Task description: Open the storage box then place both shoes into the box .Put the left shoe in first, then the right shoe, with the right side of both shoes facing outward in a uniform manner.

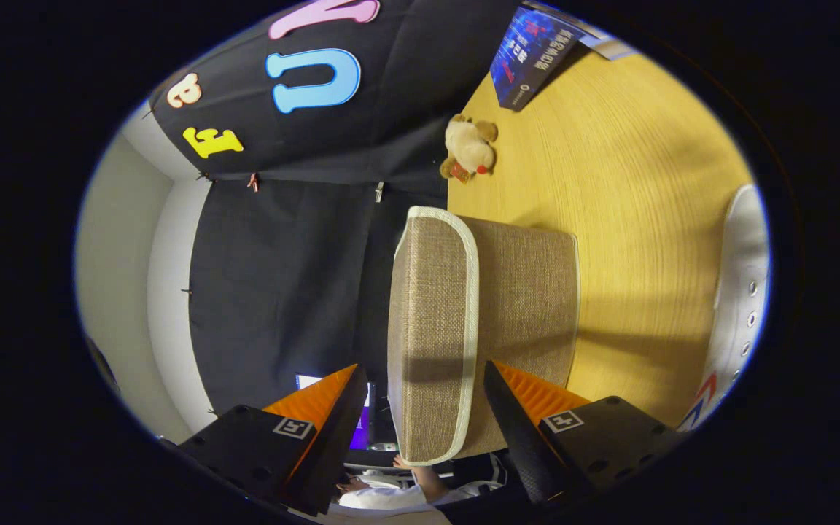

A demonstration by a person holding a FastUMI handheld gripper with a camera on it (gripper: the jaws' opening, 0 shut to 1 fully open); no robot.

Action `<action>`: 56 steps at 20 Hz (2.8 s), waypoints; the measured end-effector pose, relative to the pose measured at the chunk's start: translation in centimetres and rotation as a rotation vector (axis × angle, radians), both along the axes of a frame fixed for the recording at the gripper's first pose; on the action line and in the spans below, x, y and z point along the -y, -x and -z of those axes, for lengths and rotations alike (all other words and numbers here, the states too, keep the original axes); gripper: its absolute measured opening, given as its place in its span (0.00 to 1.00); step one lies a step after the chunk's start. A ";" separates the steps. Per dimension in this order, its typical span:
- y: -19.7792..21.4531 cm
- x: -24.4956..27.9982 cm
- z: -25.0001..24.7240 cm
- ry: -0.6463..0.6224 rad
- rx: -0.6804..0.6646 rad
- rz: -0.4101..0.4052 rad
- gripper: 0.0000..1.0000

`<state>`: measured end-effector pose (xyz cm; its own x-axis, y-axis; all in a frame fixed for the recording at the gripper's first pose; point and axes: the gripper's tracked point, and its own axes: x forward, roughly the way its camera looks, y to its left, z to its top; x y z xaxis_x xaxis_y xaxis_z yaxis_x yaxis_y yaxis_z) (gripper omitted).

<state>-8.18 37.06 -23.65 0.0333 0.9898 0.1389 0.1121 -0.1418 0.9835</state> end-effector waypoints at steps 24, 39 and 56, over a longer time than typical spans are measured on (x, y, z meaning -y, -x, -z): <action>0.9 -0.4 -8.9 -0.168 0.064 -0.003 0.05; 1.2 -11.9 -25.4 -0.230 0.205 0.059 0.05; 3.7 -16.6 -22.9 0.006 0.364 0.074 0.96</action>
